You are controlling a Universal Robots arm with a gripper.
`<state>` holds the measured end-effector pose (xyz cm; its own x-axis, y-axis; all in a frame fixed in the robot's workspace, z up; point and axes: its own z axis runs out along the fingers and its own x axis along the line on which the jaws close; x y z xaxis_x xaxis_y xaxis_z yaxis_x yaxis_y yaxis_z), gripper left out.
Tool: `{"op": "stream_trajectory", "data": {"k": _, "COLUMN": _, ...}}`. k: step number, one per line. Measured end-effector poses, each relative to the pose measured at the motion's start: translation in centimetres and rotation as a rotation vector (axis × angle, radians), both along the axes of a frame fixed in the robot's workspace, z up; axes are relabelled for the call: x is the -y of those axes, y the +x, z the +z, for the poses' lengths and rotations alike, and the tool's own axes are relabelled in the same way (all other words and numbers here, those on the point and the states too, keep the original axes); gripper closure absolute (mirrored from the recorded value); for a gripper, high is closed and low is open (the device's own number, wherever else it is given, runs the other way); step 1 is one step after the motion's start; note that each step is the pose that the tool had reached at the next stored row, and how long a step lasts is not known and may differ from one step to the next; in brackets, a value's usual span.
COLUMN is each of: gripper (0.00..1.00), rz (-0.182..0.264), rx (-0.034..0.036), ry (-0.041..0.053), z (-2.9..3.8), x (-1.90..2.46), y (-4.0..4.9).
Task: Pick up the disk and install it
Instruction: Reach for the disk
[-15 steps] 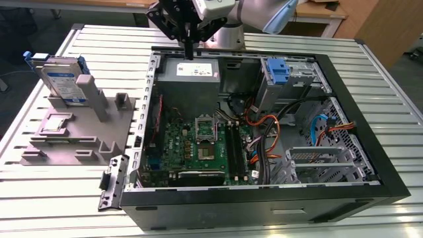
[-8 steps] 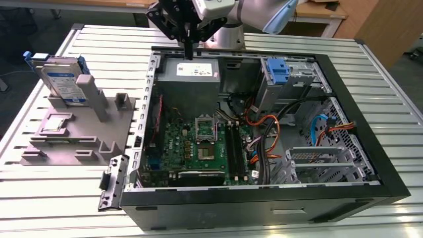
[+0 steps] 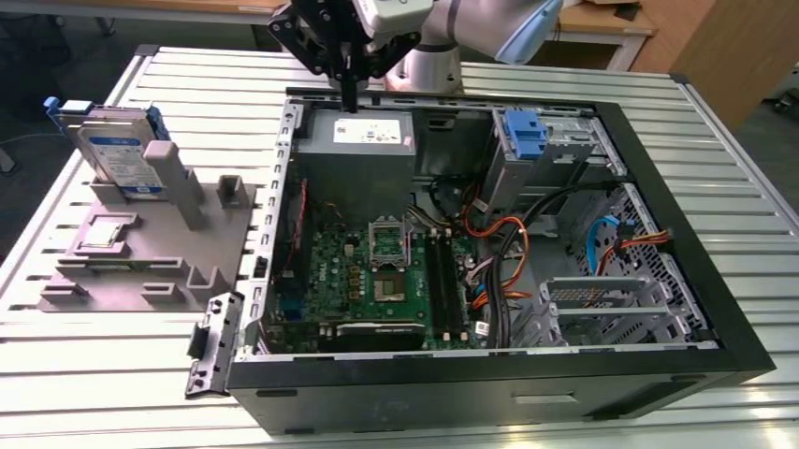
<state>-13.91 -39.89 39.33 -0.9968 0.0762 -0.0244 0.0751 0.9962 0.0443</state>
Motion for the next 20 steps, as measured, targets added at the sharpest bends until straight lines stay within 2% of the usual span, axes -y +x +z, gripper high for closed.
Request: {"op": "stream_trajectory", "data": {"k": 20, "gripper": 0.90, "rz": 0.000, "rx": 0.0000, "ry": 0.0000, "z": 0.00, "x": 0.00, "y": -0.85}}
